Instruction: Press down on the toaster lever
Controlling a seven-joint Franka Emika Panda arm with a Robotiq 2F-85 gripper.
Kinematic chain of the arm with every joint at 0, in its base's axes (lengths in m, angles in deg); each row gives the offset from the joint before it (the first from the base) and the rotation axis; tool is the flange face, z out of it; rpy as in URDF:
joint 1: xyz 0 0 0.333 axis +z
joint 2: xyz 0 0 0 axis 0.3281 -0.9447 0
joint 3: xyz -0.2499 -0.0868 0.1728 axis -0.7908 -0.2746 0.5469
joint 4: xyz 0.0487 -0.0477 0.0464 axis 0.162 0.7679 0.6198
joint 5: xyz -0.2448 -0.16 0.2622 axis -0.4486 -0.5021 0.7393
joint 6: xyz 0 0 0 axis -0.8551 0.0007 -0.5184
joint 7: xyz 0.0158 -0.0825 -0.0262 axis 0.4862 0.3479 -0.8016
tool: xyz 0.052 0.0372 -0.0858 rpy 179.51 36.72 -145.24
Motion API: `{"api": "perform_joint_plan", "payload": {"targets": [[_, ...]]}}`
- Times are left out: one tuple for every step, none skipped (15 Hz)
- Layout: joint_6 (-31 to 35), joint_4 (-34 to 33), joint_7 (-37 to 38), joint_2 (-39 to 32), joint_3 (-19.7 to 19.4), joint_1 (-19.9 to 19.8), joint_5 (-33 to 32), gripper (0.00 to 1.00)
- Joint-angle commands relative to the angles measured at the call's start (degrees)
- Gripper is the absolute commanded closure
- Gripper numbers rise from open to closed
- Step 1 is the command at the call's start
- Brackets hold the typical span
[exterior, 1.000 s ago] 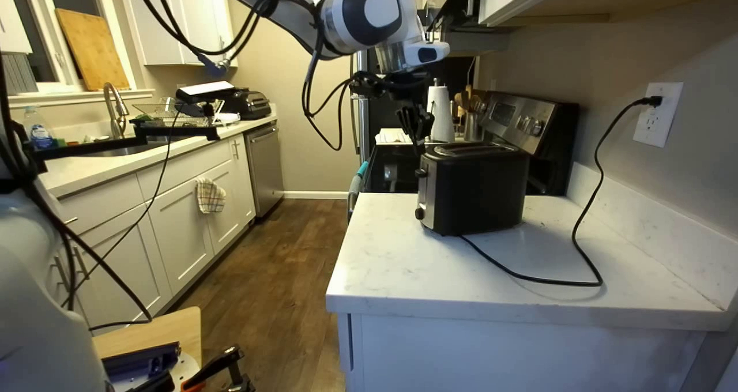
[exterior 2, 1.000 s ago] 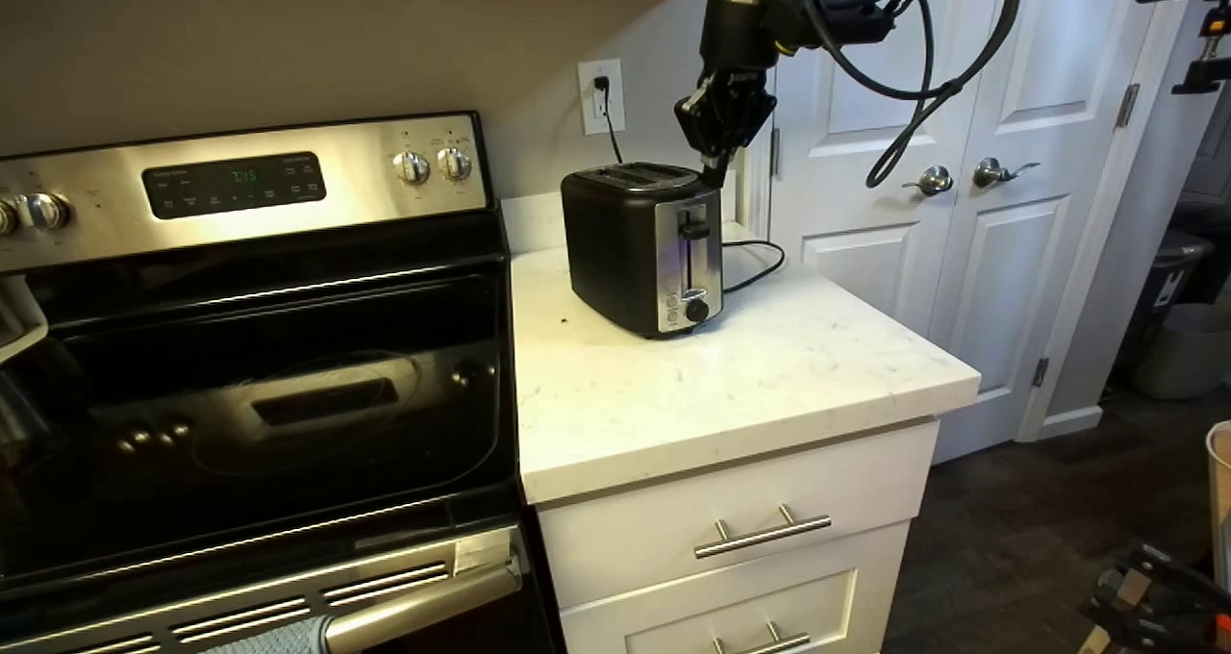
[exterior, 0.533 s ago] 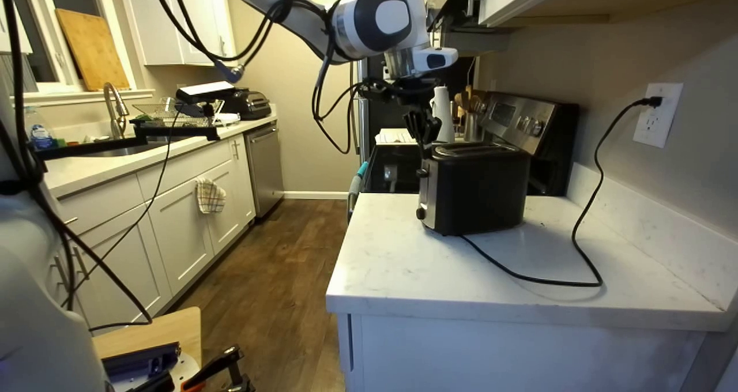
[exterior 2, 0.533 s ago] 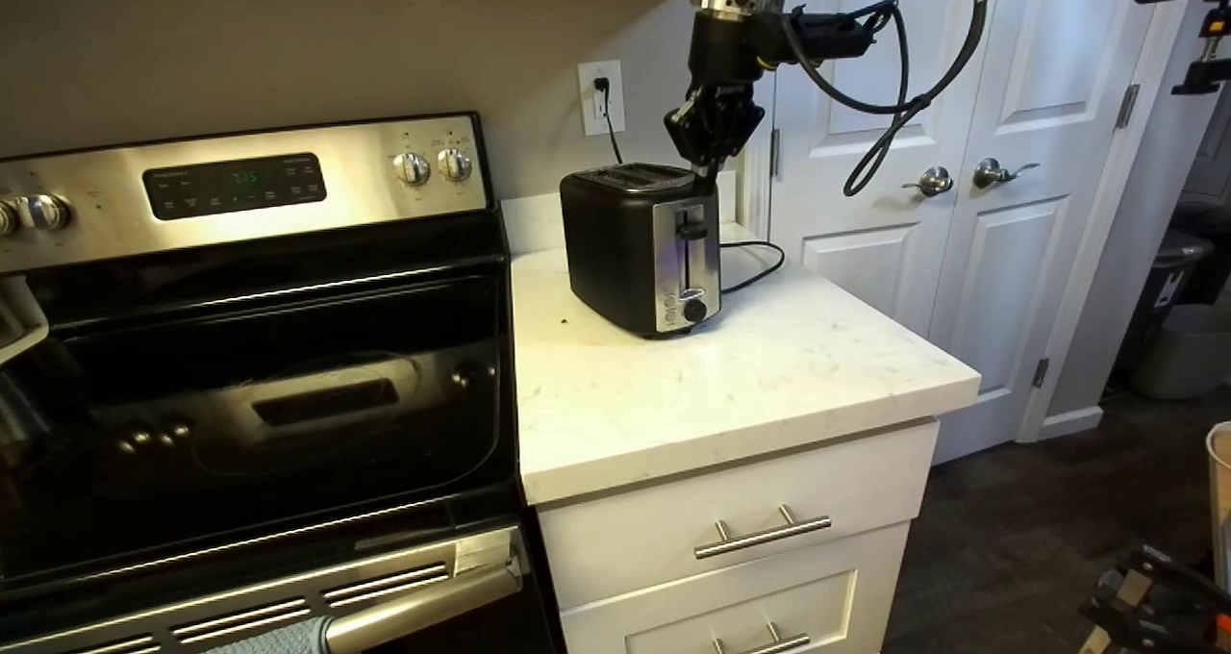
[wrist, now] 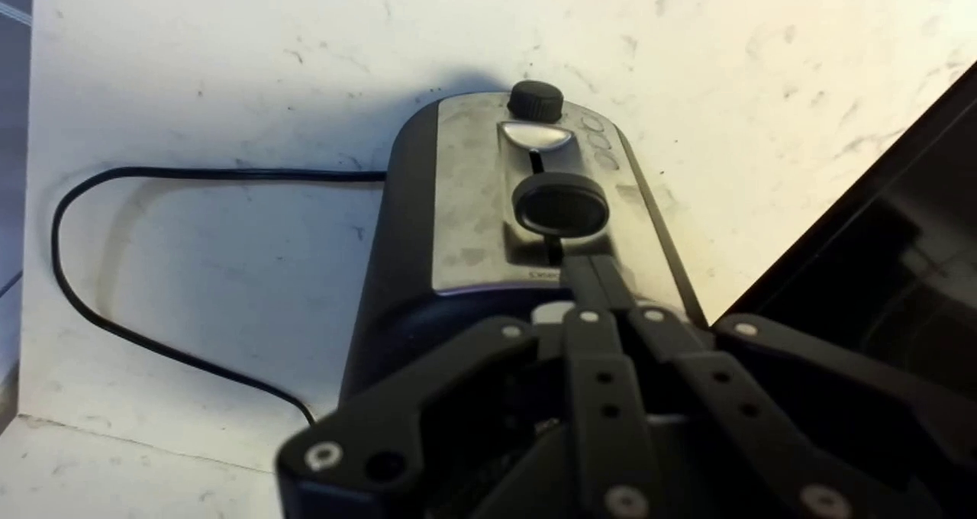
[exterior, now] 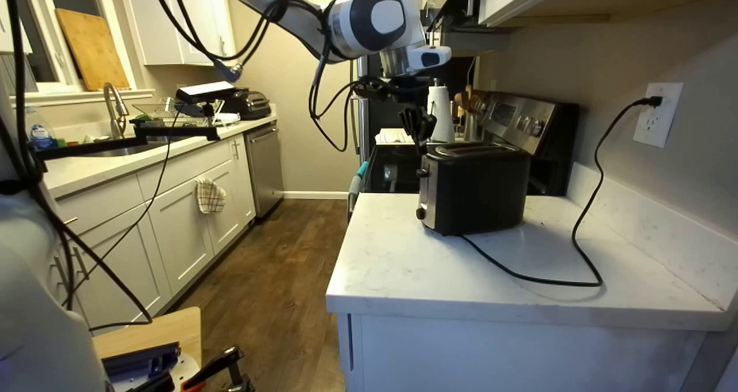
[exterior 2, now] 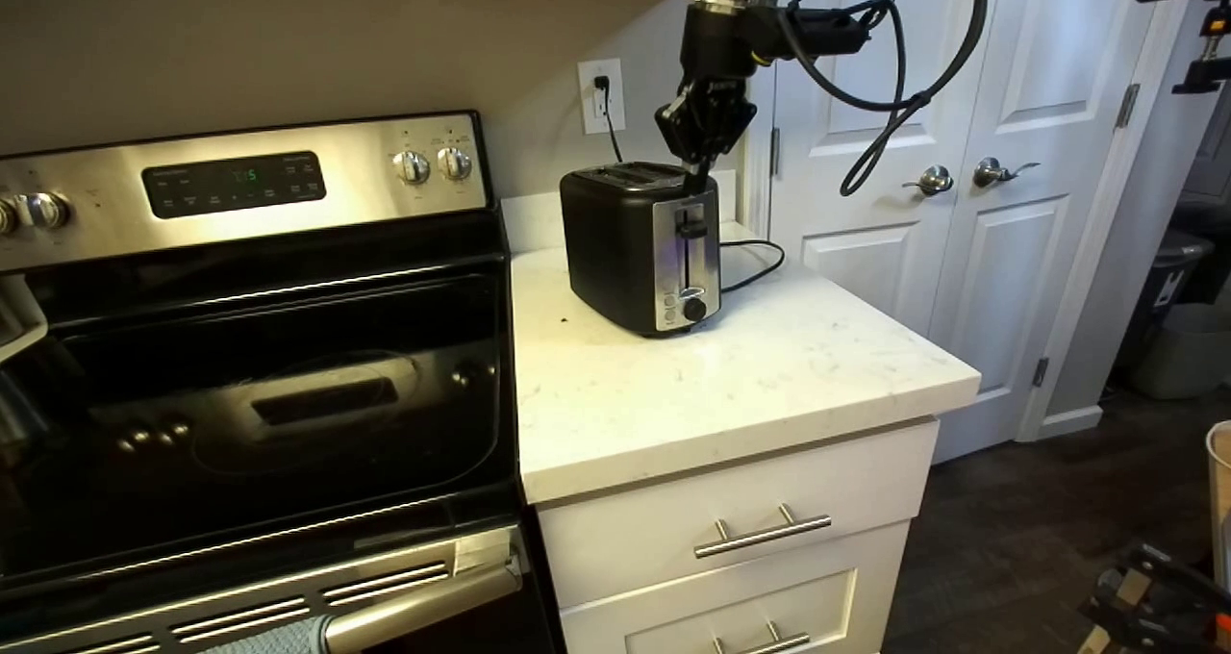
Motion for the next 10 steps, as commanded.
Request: {"api": "perform_joint_plan", "payload": {"targets": [[0.3, 1.3, -0.1, 0.8, 0.0, 1.0, 1.1, 1.00], [0.1, 1.6, 0.1, 0.7, -0.1, 1.2, 1.3, 1.00], [0.1, 1.7, 0.1, 0.6, -0.1, 1.3, 1.4, 1.00], [0.1, 1.8, 0.2, 0.4, -0.2, 1.2, 1.5, 1.00], [0.2, 2.0, 0.2, 0.3, -0.3, 1.2, 1.5, 1.00], [0.3, 2.1, 0.0, 0.0, -0.4, 1.2, 1.5, 1.00], [0.4, 2.1, 0.1, -0.3, -0.5, 1.2, 1.3, 1.00], [0.2, 1.9, 0.2, -0.6, -0.6, 1.2, 1.1, 1.00], [0.2, 1.9, 0.3, -0.7, -0.6, 1.2, 1.0, 1.00], [0.1, 1.7, 0.3, -1.0, -0.7, 1.2, 0.9, 1.00]]}}
